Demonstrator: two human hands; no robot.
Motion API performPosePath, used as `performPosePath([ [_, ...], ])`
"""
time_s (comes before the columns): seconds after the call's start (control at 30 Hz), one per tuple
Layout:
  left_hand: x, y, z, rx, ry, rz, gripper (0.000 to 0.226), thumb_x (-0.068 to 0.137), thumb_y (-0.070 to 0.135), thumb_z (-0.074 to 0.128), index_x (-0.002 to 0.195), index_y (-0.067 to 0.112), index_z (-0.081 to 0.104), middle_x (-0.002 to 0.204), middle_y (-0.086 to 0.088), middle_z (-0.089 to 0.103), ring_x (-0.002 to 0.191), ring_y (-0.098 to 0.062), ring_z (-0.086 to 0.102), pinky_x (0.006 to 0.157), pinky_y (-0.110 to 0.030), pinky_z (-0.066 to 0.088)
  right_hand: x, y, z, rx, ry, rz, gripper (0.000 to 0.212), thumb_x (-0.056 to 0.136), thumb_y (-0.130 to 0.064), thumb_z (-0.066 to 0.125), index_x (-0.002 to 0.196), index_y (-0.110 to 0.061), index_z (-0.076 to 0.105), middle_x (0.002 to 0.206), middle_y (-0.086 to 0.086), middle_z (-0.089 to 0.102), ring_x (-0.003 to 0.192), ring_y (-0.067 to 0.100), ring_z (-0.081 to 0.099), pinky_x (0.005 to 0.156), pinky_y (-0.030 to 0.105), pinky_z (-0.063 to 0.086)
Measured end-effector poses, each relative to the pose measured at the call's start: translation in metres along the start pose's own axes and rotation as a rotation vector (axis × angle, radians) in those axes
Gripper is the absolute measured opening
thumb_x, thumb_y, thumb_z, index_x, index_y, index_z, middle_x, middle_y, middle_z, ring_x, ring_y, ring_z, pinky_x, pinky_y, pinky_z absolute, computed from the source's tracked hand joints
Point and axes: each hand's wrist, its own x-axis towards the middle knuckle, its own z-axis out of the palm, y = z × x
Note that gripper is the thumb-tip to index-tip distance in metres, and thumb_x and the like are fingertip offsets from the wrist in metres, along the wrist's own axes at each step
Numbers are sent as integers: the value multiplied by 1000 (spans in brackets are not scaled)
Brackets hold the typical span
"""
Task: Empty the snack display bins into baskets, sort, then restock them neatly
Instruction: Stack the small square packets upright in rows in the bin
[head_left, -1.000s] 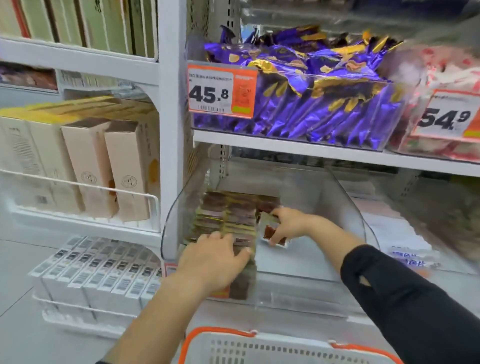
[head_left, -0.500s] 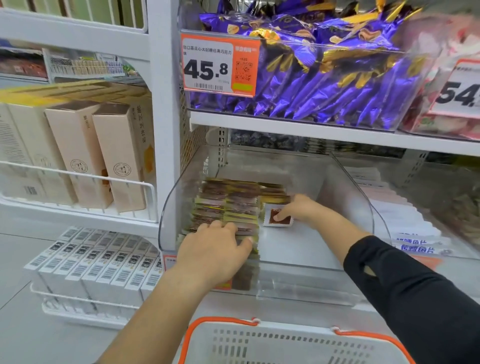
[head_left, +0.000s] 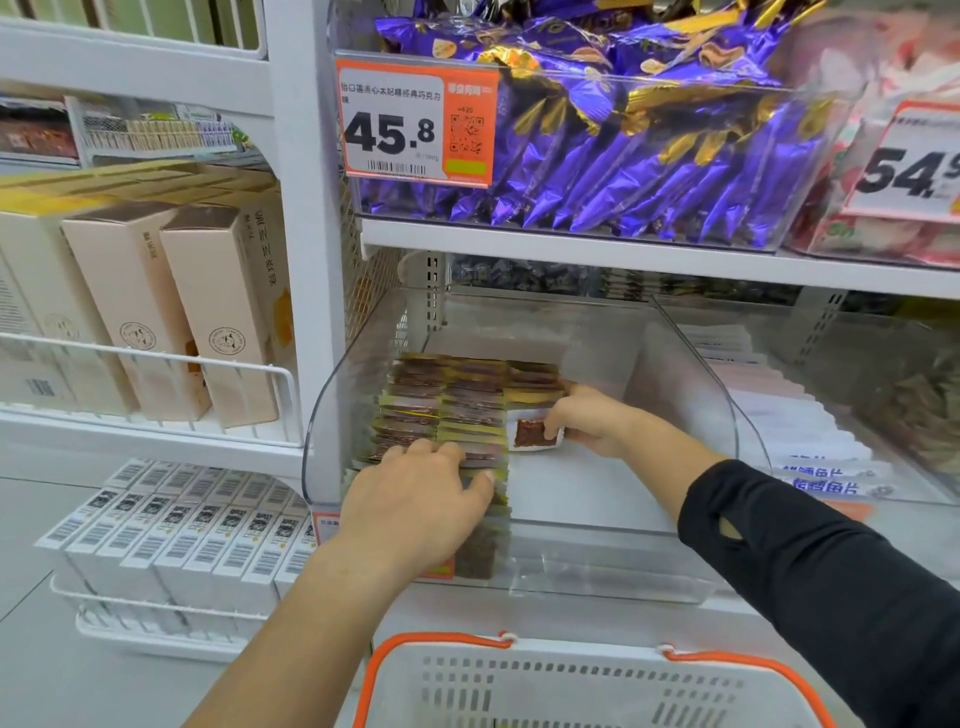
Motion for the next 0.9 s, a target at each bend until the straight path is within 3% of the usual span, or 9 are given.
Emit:
performPosePath([
  [0.07, 0, 0, 0, 2, 8, 2, 52, 97, 58, 27, 136, 29, 46, 136, 2, 50, 123, -21, 45, 90, -37, 41, 1, 0, -1, 33, 8, 3, 44, 77, 19, 54, 111, -8, 55, 116, 11, 59, 113, 27, 54, 83, 26, 48],
  [0.17, -1, -1, 1, 1, 11, 5, 52, 97, 57, 28, 136, 28, 46, 136, 2, 50, 123, -21, 45, 90, -36, 41, 4, 0, 1, 11, 10, 11, 43, 77, 16, 61, 113, -7, 57, 123, 11, 61, 119, 28, 54, 101, 34, 45],
  [0.27, 0, -1, 1, -4, 10, 5, 52, 97, 58, 28, 135, 28, 47, 135, 2, 50, 123, -22, 45, 90, -36, 41, 3, 2, -3, -44, 14, 53, 48, 76, 5, 72, 118, -9, 52, 123, 6, 57, 121, 26, 51, 106, 38, 42],
  [0.4, -1, -1, 1, -3, 16, 7, 52, 98, 57, 28, 136, 28, 46, 136, 2, 50, 122, -22, 46, 89, -36, 41, 4, 7, -12, -108, 102, 71, 92, 65, -15, 88, 140, -5, 35, 134, 13, 50, 118, 32, 53, 102, 45, 46],
  [0.43, -1, -1, 1, -1, 18, 9, 52, 98, 57, 27, 136, 28, 46, 136, 2, 50, 122, -21, 46, 88, -36, 40, 5, 8, -13, -122, 98, 76, 93, 64, -18, 89, 140, -4, 36, 134, 14, 51, 117, 32, 55, 101, 45, 47],
  [0.53, -1, -1, 1, -5, 27, 11, 51, 98, 57, 28, 136, 28, 46, 136, 2, 50, 121, -21, 46, 87, -36, 40, -2, 3, -12, -110, 50, 112, 56, 70, -14, 86, 111, -8, 50, 120, 14, 61, 110, 29, 62, 98, 42, 50],
  [0.6, -1, -1, 1, -7, 33, 13, 51, 98, 57, 28, 136, 28, 47, 136, 2, 50, 121, -21, 46, 86, -36, 40, -3, 2, -15, -77, 14, 128, 42, 71, -11, 84, 99, -5, 53, 115, 12, 65, 109, 28, 63, 98, 40, 51],
  [0.7, 1, -2, 3, -10, 34, 10, 51, 98, 57, 29, 136, 29, 47, 136, 2, 50, 122, -22, 45, 86, -36, 39, 0, 3, -14, -175, 34, 121, 61, 65, -21, 89, 116, -7, 57, 119, 10, 64, 109, 27, 62, 97, 41, 51],
  [0.9, 2, -4, 4, -24, 37, 21, 50, 98, 56, 29, 135, 28, 47, 134, 2, 51, 122, -21, 45, 87, -36, 40, -8, 1, -5, -383, 132, 76, 94, 73, -34, 83, 146, -9, 29, 147, 10, 39, 125, 29, 47, 102, 41, 47],
])
